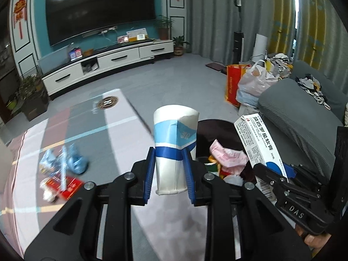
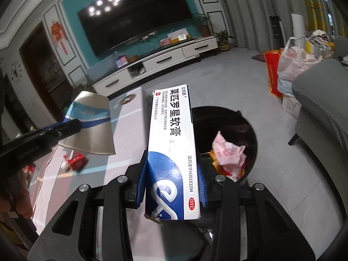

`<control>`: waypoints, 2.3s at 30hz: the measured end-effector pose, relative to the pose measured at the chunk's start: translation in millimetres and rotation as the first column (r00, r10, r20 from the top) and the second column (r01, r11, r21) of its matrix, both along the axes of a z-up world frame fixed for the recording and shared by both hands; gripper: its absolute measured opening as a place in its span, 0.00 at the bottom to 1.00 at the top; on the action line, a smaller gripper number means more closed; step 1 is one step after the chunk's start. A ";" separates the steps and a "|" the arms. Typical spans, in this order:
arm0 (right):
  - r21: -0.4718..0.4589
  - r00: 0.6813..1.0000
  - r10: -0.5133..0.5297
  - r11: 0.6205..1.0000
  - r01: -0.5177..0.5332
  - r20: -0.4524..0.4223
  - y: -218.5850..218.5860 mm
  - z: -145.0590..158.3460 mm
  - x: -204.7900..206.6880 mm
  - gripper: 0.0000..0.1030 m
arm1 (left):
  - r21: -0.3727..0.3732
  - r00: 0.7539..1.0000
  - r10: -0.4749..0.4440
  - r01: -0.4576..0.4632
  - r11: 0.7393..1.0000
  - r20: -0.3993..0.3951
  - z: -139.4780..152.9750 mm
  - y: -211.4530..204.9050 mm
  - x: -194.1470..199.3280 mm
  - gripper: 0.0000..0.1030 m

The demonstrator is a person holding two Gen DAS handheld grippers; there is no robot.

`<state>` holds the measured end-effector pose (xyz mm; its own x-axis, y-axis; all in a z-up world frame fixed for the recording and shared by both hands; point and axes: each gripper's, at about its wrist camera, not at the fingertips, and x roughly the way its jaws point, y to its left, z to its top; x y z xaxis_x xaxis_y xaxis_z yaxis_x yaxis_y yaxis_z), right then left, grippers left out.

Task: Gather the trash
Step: 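Carry the cup and medicine box over the black bin and open both tools, then move both tools back over the remaining trash on the table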

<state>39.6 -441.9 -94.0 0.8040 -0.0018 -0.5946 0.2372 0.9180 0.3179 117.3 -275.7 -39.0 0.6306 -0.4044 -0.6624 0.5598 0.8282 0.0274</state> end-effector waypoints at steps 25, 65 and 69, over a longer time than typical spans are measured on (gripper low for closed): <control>0.037 0.992 -0.081 0.996 0.085 -0.097 -46.4 -41.0 44.8 0.39 | 0.075 0.995 -0.050 0.056 0.996 -0.086 -60.9 -87.9 41.0 0.30; -0.025 0.981 0.111 0.993 -0.117 -0.160 94.3 11.6 -11.2 0.83 | 0.119 0.944 0.206 -0.181 0.976 -0.258 -49.8 148.0 -52.7 0.97; -0.030 0.971 0.162 0.985 -0.169 -0.178 118.2 12.3 -5.6 0.85 | 0.091 0.915 0.261 -0.244 0.965 -0.307 -57.5 181.4 -54.7 0.97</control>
<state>34.0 -323.7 -81.7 0.6797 0.0933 -0.7275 0.1287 0.9613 0.2435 62.7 -94.3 -96.5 0.4641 -0.2203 -0.8579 0.3188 0.9452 -0.0703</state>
